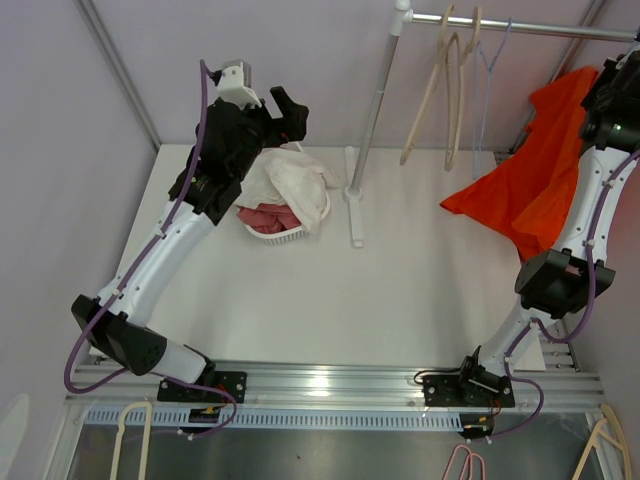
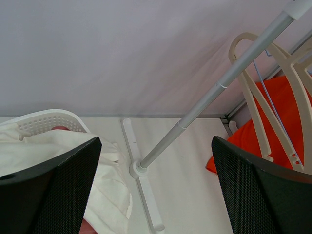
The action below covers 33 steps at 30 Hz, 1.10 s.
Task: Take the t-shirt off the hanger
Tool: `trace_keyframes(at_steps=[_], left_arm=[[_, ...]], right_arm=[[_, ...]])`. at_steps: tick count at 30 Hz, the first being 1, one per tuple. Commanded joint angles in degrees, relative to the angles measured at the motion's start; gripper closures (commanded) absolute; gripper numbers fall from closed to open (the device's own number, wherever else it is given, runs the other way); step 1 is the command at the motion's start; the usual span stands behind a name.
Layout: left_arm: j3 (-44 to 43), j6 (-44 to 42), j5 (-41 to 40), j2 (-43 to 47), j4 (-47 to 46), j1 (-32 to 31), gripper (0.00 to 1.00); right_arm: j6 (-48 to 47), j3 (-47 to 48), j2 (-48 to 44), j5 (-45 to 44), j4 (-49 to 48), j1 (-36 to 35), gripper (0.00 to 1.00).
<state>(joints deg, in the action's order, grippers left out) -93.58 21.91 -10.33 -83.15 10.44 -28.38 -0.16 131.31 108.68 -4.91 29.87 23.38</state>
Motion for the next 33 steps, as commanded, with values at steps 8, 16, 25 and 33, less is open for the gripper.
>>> trace_keyframes(at_steps=[8,16,25,33], left_arm=[[-2.7,-1.3,-0.1,-0.3,-1.4,-0.4,0.01],[-2.4,-1.3,-0.2,0.3,-1.4,-0.8,0.00],[-2.3,-2.2,-1.4,1.9,-1.6,-1.8,0.01],[-2.6,-2.7,-0.1,3.8,-1.6,-3.8,0.01]], right_arm=[[2.4,2.7,-1.3,1.0,-4.9,0.2,1.00],[0.7,3.5,-5.3,2.6,-5.3,-1.7,1.00],[-4.2,-0.7,-12.7,2.4,-4.7,-7.4,1.00],[2.0,-7.1,-18.1,3.3,-1.3,-7.7,1.00]])
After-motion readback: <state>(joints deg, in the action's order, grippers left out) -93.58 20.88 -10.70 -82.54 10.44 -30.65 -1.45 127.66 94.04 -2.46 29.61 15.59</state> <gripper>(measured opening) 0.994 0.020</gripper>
